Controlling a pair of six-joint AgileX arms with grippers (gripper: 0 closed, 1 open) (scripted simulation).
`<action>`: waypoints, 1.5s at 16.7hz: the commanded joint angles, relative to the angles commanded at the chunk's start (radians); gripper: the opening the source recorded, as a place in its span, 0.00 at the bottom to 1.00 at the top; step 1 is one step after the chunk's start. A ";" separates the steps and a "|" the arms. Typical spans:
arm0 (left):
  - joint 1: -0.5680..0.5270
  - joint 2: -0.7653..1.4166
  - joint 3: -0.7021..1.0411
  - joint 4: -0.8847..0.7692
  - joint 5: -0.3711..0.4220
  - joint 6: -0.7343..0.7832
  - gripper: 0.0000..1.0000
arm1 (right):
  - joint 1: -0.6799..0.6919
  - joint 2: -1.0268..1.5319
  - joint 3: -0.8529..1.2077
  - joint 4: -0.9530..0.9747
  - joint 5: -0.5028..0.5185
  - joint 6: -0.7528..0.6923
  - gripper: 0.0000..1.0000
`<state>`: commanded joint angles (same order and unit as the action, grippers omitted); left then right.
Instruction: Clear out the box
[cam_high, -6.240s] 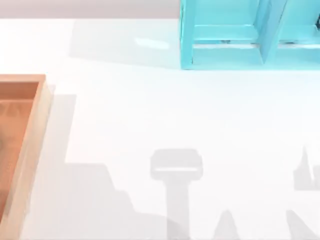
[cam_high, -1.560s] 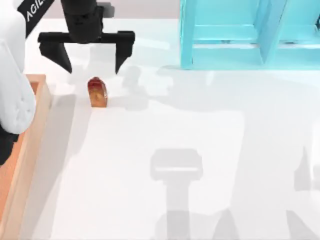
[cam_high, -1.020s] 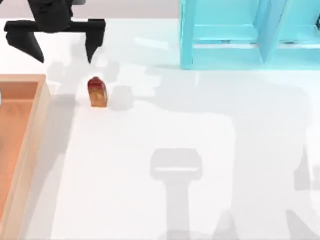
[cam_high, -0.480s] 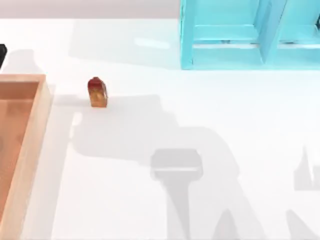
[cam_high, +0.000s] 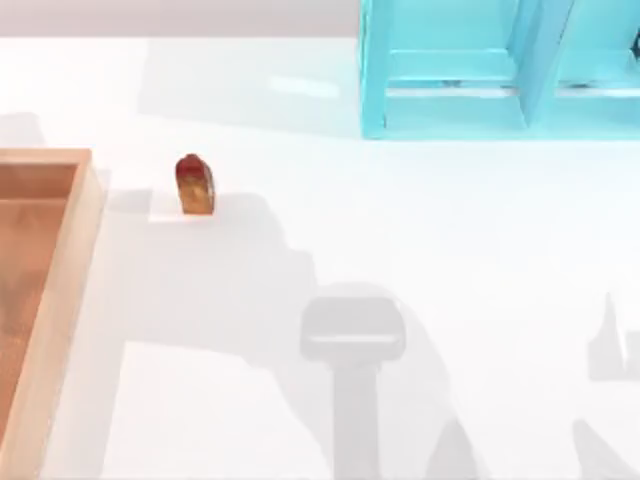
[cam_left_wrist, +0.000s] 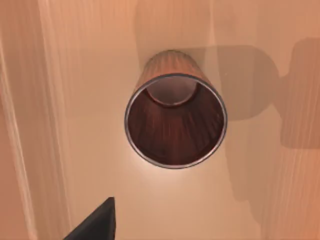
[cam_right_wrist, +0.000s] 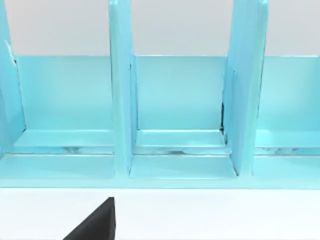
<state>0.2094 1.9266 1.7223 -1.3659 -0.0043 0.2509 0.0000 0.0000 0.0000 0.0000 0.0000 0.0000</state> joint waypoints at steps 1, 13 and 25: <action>0.001 0.000 -0.002 0.003 0.000 0.000 1.00 | 0.000 0.000 0.000 0.000 0.000 0.000 1.00; 0.009 0.056 -0.313 0.373 0.001 0.007 1.00 | 0.000 0.000 0.000 0.000 0.000 0.000 1.00; 0.009 0.057 -0.320 0.380 0.001 0.007 0.40 | 0.000 0.000 0.000 0.000 0.000 0.000 1.00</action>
<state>0.2183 1.9834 1.4025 -0.9858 -0.0034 0.2579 0.0000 0.0000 0.0000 0.0000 0.0000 0.0000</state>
